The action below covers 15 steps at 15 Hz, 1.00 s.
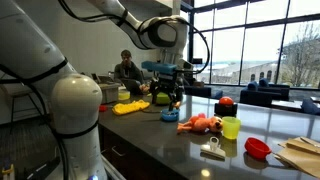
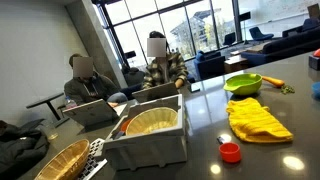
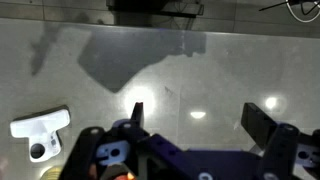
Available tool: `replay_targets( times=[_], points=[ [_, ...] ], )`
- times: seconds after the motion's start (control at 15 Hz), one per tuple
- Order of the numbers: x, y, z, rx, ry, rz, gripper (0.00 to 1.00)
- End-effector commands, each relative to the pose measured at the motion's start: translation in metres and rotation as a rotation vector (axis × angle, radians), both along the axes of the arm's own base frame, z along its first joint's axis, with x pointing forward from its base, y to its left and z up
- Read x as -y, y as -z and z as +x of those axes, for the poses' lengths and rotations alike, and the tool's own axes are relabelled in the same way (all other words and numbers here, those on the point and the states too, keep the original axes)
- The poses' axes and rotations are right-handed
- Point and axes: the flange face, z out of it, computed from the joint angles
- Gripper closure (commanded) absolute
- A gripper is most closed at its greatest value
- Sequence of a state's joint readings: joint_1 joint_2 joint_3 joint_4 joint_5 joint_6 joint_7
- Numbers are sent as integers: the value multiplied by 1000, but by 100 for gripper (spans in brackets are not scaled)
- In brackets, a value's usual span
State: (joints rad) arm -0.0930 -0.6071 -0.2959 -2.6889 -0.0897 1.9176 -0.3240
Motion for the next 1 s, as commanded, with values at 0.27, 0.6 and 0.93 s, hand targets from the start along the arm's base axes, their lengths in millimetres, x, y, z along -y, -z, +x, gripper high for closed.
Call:
replay_targets(
  times=[0.27,0.6,0.93],
  points=[
    [-35,-51,21,111,-59,-79,0],
    [-142,-127,33,261,-320,-217,0],
    [-187,-152,33,355,-434,-253,0]
  ],
)
